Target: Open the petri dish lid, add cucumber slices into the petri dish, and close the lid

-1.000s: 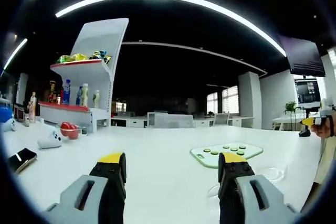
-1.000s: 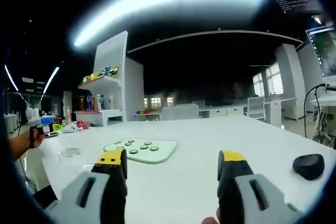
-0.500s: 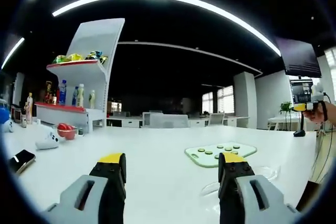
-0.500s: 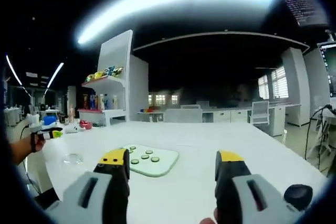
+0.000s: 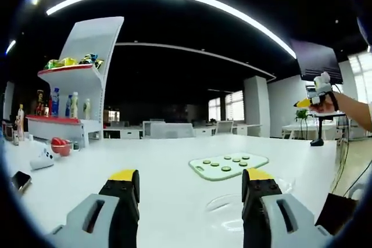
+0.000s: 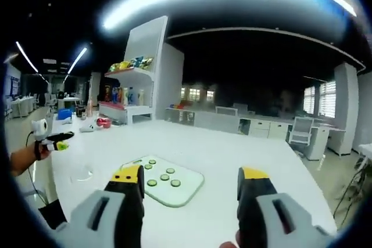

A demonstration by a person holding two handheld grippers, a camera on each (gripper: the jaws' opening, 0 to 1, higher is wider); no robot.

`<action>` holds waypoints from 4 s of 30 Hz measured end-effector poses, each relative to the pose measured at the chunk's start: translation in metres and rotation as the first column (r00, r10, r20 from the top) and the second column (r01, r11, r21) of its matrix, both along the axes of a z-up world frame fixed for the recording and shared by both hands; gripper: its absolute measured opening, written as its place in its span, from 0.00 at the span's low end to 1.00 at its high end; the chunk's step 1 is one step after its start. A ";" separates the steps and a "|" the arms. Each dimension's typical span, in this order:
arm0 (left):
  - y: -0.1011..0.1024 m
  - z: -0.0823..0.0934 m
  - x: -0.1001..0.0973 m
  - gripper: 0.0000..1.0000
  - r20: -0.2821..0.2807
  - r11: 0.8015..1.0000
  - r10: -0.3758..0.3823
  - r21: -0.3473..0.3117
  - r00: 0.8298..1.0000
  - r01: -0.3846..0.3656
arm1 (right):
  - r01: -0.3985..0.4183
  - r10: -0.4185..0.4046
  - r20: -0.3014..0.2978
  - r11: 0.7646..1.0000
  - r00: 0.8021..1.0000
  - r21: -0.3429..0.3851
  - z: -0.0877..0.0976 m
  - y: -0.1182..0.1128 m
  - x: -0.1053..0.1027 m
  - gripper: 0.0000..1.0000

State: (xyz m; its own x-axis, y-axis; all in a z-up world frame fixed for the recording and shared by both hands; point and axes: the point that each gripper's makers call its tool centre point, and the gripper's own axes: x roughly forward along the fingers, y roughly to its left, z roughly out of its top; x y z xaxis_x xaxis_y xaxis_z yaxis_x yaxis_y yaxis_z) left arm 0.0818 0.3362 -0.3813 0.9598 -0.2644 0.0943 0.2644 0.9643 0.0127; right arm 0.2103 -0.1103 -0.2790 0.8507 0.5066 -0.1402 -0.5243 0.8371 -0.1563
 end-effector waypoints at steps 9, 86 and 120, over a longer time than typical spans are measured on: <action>-0.015 -0.009 -0.007 0.72 -0.025 0.997 -0.056 0.052 0.998 0.057 | -0.067 0.058 -0.068 0.990 0.996 -0.125 0.000 0.032 0.033 0.63; -0.006 -0.005 -0.017 0.72 -0.003 0.999 0.001 0.053 1.000 -0.001 | -0.326 0.024 -0.607 0.861 0.794 -0.391 -0.200 0.136 0.156 0.46; -0.003 0.000 -0.019 0.71 0.011 1.000 0.009 0.021 1.000 -0.009 | -0.313 0.017 -0.648 0.885 0.761 -0.344 -0.211 0.138 0.151 0.32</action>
